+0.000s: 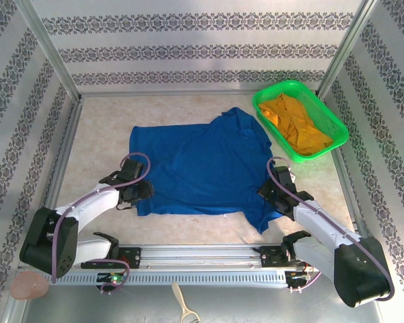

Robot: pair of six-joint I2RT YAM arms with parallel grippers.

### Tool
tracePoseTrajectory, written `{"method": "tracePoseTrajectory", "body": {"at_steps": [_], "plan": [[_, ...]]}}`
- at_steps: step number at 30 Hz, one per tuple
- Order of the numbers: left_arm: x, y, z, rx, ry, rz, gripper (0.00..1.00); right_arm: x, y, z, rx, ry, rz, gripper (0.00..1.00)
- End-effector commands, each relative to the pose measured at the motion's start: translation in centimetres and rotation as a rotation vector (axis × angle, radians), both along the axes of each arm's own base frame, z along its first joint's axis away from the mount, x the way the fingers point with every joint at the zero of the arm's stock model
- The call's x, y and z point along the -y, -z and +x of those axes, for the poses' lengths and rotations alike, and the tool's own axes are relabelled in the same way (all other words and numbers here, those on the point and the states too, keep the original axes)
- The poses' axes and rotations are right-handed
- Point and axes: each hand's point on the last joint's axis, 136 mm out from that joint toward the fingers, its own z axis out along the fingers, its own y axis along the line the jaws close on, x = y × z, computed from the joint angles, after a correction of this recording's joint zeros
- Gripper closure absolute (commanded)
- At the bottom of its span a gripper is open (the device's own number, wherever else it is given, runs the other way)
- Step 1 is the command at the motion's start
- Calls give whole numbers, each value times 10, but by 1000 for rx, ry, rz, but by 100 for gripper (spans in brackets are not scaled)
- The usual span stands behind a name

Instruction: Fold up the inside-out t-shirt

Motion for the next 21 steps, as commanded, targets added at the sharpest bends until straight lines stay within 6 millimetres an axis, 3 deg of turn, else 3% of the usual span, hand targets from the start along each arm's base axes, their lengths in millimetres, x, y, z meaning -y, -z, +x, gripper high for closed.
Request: {"method": "tracePoseTrajectory", "body": {"at_steps": [1,8,12,13,16,19,21], "plan": [[4,-5,11,32,17,23,51,2,1,1,3,9,-5,100],[9,-2,7,29,18,13,64,3,0,1,7,11,-5,100],[11,-5,3,39,10,-14,87,5,9,-6,-17,11,-11,100],[11,-8,3,45,6,-21,88,4,9,-6,-16,10,-11,100],[10,-20,2,76,0,-26,87,4,8,-5,-11,11,-10,100],[6,-31,3,107,-3,-16,70,4,8,-5,-11,11,-10,100],[7,-35,4,115,2,-16,66,4,8,-5,-11,13,-10,100]]}}
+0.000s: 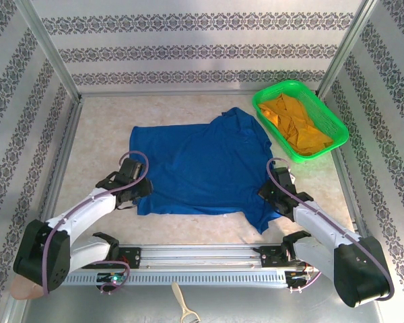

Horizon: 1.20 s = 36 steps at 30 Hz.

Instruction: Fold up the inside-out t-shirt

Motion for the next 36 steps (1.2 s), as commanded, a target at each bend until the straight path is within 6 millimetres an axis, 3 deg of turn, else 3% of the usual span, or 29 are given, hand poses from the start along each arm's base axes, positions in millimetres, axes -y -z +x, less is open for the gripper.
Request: {"method": "tracePoseTrajectory", "body": {"at_steps": [1,13,18,26,36], "plan": [[-2,-4,-4,-8,1,24,65,4,3,-3,-8,12,-9,100],[-6,23,-8,-97,19,81,63,5,0,-3,1,15,-12,100],[-6,24,-9,-96,19,78,63,5,0,-3,3,16,-14,100],[-2,22,-13,-92,16,39,73,5,-1,-2,6,20,-12,100],[-11,25,-25,-116,10,77,70,6,-3,-1,12,23,-15,100]]}}
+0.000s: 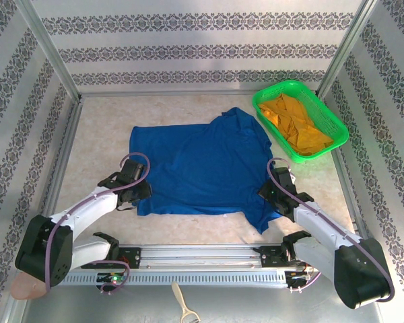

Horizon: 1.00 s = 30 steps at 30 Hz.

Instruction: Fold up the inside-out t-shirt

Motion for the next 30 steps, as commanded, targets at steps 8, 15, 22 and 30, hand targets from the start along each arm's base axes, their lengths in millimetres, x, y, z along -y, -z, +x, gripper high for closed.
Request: {"method": "tracePoseTrajectory", "body": {"at_steps": [8,15,22,30], "plan": [[-7,14,-18,-59,2,45,68,6,-1,-2,4,24,-19,100],[1,16,-13,-65,23,16,68,7,-2,-1,9,25,-19,100],[5,19,-9,-61,25,-1,69,7,-1,-2,5,26,-20,100],[11,10,3,-24,34,-20,90,7,-1,-2,5,25,-21,100]]}}
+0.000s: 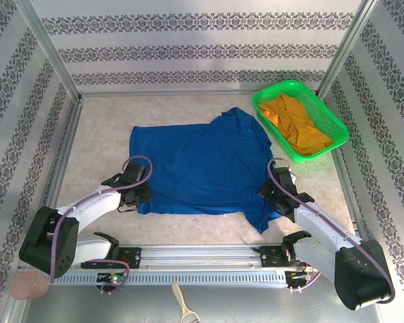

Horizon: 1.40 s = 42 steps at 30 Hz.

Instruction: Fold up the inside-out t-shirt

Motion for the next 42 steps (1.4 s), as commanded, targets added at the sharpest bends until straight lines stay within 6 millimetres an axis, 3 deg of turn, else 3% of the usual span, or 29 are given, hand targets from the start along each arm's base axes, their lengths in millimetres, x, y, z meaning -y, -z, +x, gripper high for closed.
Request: {"method": "tracePoseTrajectory", "body": {"at_steps": [1,8,13,16,20,26,30,32,34,42], "plan": [[10,-15,11,47,24,-22,91,7,1,-3,-7,24,-23,100],[7,-60,10,149,15,-50,88,7,0,-3,-6,24,-25,100],[13,-73,5,190,15,-113,93,7,0,-3,-6,23,-23,100],[14,-70,2,187,18,-129,84,7,-1,-3,-3,21,-24,100],[17,-59,-1,172,16,-151,80,7,-1,-4,-6,20,-25,100],[19,-42,-6,138,14,-161,84,8,-1,-5,-7,20,-28,100],[5,-33,-11,111,-25,-93,83,8,-1,-5,-8,20,-29,100],[-8,-32,-13,106,-63,-34,74,8,0,-5,-12,21,-29,100],[-16,-31,-15,103,-88,6,72,8,0,-5,-12,21,-28,100],[-11,-22,-10,92,-74,-7,70,9,0,-5,-13,24,-32,100]]}}
